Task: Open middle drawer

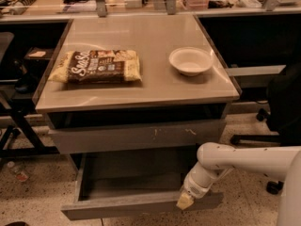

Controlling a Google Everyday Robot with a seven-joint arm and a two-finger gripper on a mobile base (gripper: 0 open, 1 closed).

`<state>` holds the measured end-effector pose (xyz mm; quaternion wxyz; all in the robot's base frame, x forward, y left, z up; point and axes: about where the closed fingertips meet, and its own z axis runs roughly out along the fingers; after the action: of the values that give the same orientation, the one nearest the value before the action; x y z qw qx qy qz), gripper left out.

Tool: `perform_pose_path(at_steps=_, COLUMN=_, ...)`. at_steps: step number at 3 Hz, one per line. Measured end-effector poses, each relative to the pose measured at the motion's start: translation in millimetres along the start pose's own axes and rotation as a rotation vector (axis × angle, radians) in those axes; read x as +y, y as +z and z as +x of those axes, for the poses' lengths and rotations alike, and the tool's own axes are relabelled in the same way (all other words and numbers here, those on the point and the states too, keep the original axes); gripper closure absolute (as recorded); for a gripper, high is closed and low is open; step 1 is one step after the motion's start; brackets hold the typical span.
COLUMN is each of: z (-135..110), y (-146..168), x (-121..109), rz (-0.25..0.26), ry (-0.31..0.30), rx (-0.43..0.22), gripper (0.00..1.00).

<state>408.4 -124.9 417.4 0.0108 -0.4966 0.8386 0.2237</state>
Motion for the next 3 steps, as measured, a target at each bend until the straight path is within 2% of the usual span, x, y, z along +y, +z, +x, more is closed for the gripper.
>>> perform_pose_path(at_steps=2, z=10.3, y=-3.1, x=19.2, rz=0.007, ry=0.024, rx=0.002, gripper=1.0)
perform_pose_path(at_steps=3, z=10.4, y=-3.1, x=19.4, rz=0.007, ry=0.024, rx=0.002, gripper=1.0)
